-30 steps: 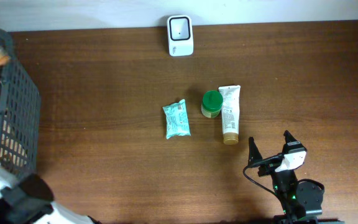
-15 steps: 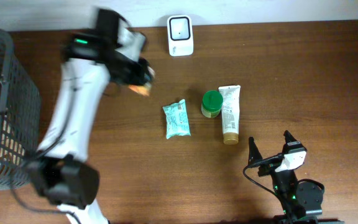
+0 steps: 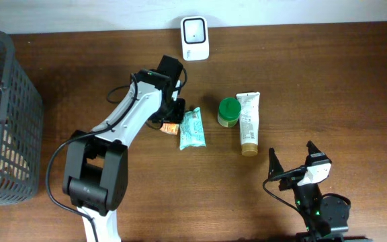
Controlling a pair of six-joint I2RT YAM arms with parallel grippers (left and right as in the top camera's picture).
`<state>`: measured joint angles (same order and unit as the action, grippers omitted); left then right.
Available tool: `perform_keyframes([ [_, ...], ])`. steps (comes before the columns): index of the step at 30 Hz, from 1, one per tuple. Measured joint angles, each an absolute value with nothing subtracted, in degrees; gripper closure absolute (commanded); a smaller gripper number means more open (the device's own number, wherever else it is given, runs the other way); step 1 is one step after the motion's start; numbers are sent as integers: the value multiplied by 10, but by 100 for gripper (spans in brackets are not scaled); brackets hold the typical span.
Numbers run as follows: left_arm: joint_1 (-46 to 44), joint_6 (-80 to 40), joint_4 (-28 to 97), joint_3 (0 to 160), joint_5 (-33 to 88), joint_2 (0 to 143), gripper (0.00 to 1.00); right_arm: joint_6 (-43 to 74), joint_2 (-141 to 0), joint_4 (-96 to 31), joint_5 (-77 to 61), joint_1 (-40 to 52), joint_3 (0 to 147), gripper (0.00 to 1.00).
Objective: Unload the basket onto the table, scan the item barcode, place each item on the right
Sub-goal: 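Lift the Kleenex pack out and set it left of the mint packet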
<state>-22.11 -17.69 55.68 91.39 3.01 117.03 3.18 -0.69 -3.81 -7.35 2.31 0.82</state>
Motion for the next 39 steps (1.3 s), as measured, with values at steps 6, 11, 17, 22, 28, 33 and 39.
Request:
perform_keyframes([
  [6,-221,-293,550,914,25,1170,54,32,-7,-38,-74,23,8,2],
  [11,-221,-335,543,914,22,1170,1,32,-7,-38,-74,23,8,2],
  [17,-218,-343,539,914,2,1170,1,32,-7,-38,-74,23,8,2],
  [22,-195,-310,572,929,-6,1170,1,32,-7,-38,-74,23,8,2],
  [28,-123,-237,664,1094,-13,1136,1,32,-7,-38,-74,23,8,2],
  [33,-4,-187,713,1227,-35,1039,1,32,-7,-38,-74,23,8,2],
  [39,189,-165,731,1253,-80,966,0,32,-7,-38,-74,23,8,2],
])
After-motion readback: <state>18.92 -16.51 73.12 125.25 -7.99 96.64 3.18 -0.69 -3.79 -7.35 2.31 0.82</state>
